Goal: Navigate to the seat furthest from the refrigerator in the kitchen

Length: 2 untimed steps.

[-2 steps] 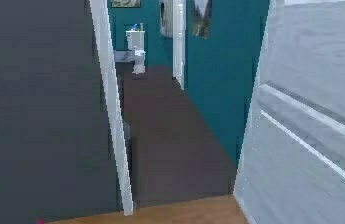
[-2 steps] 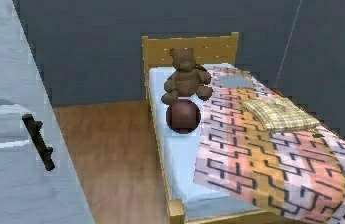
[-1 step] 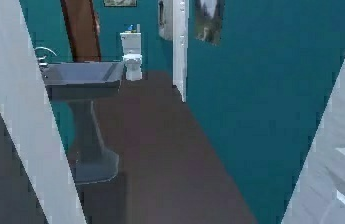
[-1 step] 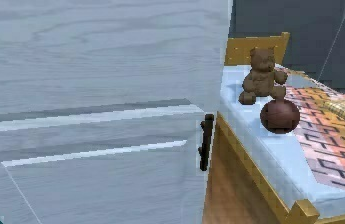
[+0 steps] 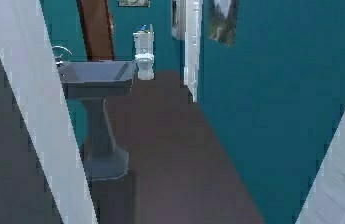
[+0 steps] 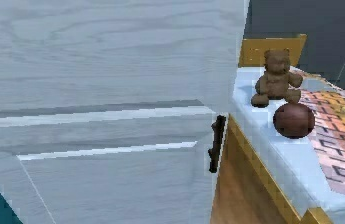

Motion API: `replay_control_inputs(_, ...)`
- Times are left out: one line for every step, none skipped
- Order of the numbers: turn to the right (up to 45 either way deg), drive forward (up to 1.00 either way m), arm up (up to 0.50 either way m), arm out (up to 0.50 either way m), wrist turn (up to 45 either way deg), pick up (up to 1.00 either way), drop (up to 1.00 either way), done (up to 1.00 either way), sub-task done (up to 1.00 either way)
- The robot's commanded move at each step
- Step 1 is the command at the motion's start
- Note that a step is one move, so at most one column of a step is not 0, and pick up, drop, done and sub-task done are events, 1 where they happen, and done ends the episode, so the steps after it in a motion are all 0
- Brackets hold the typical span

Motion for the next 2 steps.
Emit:
replay_control_inputs(0.0, 0.45, 0.0, 0.0, 0.0, 0.0, 0.0, 0.0, 0.0)
replay_control_inputs(12.0, 0.0, 0.0, 0.0, 0.0, 0.0, 0.0, 0.0, 0.0)
